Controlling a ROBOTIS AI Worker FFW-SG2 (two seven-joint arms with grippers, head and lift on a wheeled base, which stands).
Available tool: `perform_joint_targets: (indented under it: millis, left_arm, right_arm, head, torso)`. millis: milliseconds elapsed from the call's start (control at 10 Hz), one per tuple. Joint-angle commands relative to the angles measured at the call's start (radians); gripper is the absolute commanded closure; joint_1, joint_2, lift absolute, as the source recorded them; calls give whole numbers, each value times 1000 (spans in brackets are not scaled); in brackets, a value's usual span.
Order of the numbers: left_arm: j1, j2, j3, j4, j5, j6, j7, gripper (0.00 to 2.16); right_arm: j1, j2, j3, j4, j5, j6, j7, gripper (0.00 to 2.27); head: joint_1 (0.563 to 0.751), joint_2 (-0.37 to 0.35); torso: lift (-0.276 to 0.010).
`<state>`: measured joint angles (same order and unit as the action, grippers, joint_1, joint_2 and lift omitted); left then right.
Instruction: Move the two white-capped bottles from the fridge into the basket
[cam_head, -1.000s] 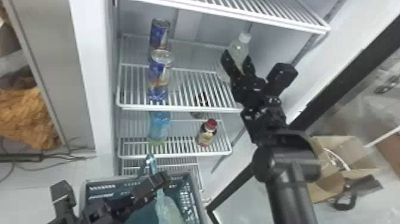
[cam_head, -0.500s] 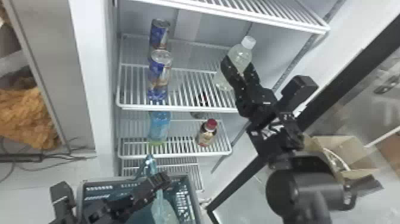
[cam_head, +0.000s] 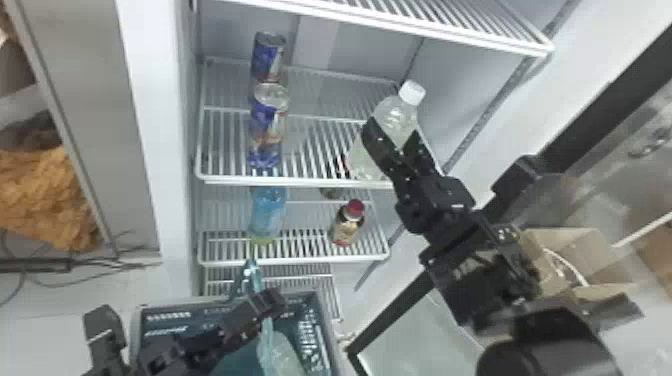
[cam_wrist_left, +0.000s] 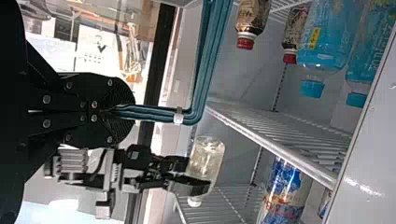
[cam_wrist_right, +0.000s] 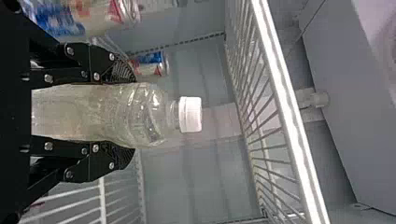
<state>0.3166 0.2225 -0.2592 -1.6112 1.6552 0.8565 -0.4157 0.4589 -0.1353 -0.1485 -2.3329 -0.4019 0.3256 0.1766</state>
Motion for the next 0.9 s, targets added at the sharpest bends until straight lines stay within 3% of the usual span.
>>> perform_joint_targets:
  millis: [0,300,800]
  left_arm:
    - [0,1,0,0,0,0,0,1170]
    - [5,0,6,0,0,-5,-2,1168]
    - [10,1,8,0,-2,-2,-2,1168]
  right_arm:
    - [79,11,-17,-98,-25,57,1,806]
    - [226,16,-63,-270,-39,268,26,806]
    - [336,23,-105,-405,-75,568,77,808]
  head:
    - [695,-350]
    - [695,-350]
    - [695,-350]
  torso:
    - [0]
    - [0]
    - [0]
